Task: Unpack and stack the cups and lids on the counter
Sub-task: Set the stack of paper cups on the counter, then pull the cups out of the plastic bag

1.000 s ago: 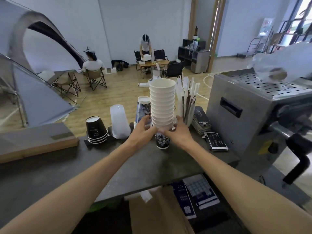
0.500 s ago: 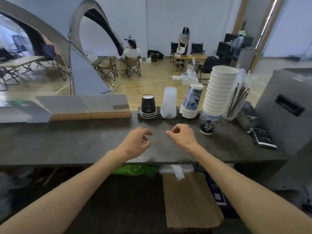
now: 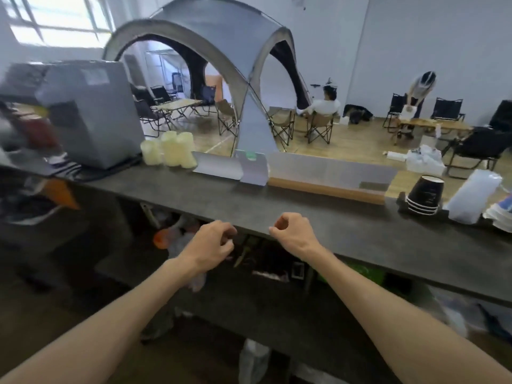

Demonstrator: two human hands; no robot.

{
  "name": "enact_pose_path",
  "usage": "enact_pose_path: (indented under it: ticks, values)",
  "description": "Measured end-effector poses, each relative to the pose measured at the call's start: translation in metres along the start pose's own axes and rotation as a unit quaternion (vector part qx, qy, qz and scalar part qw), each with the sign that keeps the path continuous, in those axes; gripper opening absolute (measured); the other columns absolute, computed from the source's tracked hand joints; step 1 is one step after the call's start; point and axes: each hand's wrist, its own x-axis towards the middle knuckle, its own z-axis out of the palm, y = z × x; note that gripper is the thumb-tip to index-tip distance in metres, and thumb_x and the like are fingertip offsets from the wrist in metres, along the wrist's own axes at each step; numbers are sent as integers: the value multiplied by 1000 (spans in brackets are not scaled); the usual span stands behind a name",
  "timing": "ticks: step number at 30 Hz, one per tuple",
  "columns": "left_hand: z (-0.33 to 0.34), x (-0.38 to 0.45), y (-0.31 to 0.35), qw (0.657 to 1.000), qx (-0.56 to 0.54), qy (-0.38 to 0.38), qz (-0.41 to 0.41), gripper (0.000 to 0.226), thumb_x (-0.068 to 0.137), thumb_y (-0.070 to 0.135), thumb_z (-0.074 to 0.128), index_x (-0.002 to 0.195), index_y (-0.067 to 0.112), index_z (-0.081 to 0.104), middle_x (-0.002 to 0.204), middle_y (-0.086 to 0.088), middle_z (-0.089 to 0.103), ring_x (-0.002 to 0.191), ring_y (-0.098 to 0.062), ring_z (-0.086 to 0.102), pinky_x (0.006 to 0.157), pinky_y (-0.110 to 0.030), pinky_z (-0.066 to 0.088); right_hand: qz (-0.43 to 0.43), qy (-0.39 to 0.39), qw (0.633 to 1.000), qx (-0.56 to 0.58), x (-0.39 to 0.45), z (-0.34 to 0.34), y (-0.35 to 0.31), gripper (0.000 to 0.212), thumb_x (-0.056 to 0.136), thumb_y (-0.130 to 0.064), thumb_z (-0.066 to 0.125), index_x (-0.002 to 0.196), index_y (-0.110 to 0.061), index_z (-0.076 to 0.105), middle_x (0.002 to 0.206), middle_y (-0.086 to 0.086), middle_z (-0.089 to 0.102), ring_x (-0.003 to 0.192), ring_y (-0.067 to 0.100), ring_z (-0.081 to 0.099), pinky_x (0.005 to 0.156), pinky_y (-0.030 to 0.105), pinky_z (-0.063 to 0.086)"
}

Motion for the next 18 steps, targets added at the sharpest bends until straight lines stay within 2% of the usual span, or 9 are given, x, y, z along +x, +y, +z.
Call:
enact_pose_path:
  ticks: [4,8,12,16,18]
  values:
    - [-42,-24,-75,999,-9,19,-45,23,91,16,65,114,18,69,104,2,65,95,-12,63,87,-28,52,-38,-33,999,-1,24,67,-61,12,96,-31,69,91,-22,61,85,-5,63,80,9,61,64,19,43]
    - [-60,-36,-141,996,-24,15,-80,24,92,14,64,115,16,69,105,1,65,96,-14,64,88,-33,55,-47,-75,996,0,49,135,-96,12,96,-31,69,90,-26,60,82,-9,62,77,10,64,59,18,45]
    - [-72,-35,-203,994,-18,11,-108,24,92,13,62,115,16,69,108,2,63,96,-11,63,88,-29,55,-50,-104,993,10,88,197,-118,8,95,-31,69,94,-27,62,88,-7,66,83,10,65,73,30,57]
    - [-92,-23,-283,989,15,3,-148,25,93,13,61,117,18,68,109,4,63,92,-6,61,86,-23,53,-61,-117,991,5,144,273,-143,6,96,-30,68,95,-28,62,87,-7,66,80,6,66,74,29,59]
    - [-97,-20,-295,988,14,6,-152,27,94,14,61,119,17,68,112,4,63,94,-6,61,86,-21,52,-54,-123,991,13,154,282,-148,7,96,-29,68,94,-29,62,87,-8,66,81,6,67,72,26,58]
